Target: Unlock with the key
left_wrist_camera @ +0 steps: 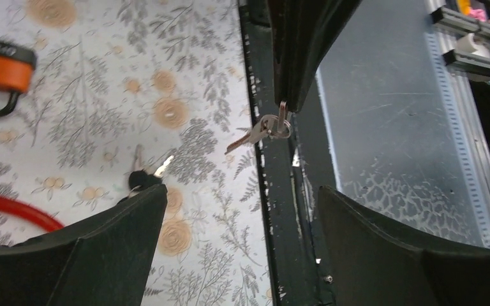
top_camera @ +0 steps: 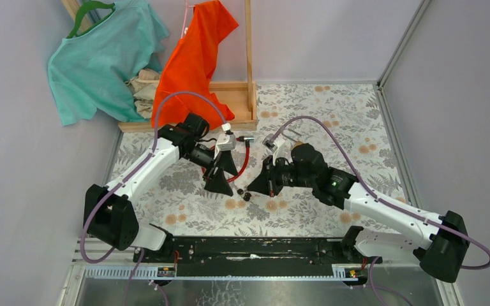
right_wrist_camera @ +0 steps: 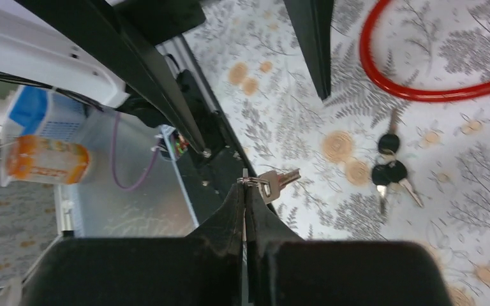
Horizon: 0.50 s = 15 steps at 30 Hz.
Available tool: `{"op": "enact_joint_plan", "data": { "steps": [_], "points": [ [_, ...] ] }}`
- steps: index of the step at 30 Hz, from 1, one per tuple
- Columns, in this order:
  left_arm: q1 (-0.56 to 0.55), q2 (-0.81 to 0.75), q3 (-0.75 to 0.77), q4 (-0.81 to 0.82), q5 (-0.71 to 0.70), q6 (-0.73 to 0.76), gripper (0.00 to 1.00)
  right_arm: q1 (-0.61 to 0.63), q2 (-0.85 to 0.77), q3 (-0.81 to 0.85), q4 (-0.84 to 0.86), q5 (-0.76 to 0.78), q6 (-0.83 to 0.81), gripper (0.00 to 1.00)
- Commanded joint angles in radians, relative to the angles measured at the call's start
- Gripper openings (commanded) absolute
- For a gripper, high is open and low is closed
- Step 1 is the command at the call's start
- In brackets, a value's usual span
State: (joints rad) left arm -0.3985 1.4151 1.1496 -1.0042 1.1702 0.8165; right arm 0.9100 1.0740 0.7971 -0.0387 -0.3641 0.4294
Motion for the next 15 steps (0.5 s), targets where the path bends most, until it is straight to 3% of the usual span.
{"op": "enact_joint_plan", "data": {
  "steps": [1, 11, 15],
  "points": [
    [-0.008, -0.003, 0.011, -0.149, 0.178, 0.187, 0.94, 0.006, -0.014, 0.077, 0.112, -0.134, 0.094, 0.0],
    [-0.051, -0.005, 0.035, -0.294, 0.239, 0.332, 0.89, 0.007, -0.009, 0.111, 0.209, -0.187, 0.179, 0.0],
    [-0.054, 0.001, 0.069, -0.328, 0.259, 0.356, 0.73, 0.007, -0.008, 0.119, 0.203, -0.169, 0.177, 0.0]
  ]
}}
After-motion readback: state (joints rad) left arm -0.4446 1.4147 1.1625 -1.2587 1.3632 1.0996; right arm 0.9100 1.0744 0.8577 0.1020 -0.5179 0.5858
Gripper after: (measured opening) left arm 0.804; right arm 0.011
